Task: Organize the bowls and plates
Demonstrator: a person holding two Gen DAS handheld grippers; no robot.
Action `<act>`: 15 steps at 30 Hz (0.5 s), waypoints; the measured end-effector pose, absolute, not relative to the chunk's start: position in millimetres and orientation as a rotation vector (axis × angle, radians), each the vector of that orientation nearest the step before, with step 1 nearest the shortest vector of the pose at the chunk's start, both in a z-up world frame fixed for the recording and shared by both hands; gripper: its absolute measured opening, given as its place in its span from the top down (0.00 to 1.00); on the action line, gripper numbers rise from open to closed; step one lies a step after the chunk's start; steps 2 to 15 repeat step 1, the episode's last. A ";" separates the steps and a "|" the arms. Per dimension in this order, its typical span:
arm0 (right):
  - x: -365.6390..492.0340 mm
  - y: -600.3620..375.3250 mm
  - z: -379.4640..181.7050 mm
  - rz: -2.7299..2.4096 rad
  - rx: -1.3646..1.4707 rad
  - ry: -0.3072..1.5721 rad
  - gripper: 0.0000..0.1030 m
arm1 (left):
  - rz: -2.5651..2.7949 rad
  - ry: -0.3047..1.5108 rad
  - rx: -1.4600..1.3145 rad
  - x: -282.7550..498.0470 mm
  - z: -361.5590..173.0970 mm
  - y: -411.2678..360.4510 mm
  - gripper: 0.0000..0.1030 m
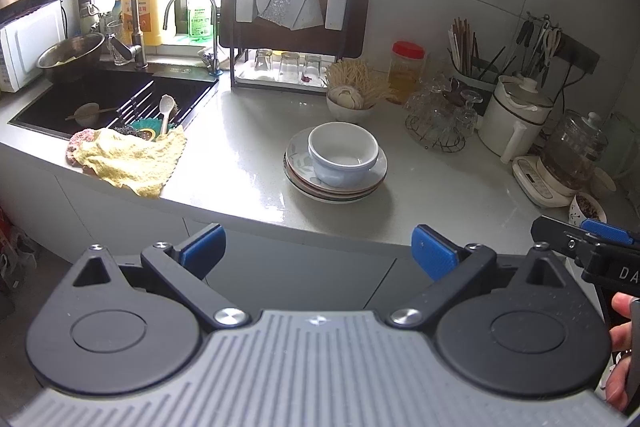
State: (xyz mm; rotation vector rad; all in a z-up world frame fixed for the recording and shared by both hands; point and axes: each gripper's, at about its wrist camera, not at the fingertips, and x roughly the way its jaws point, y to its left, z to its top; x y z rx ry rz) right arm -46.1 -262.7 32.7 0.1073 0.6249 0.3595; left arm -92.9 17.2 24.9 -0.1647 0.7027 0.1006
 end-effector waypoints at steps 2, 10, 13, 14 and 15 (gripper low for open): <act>-46.3 -262.6 32.9 0.360 0.107 0.624 0.04 | 0.099 0.705 -0.163 -92.6 24.5 17.4 0.02; -46.3 -262.6 32.9 0.360 0.107 0.624 0.04 | 0.099 0.705 -0.163 -92.6 24.5 17.4 0.02; -46.3 -262.6 32.9 0.360 0.107 0.624 0.04 | 0.099 0.705 -0.163 -92.6 24.5 17.4 0.02; -46.3 -262.6 32.9 0.360 0.107 0.624 0.04 | 0.099 0.705 -0.163 -92.6 24.5 17.4 0.02; -46.3 -262.6 32.9 0.360 0.107 0.624 0.04 | 0.099 0.705 -0.163 -92.6 24.5 17.4 0.02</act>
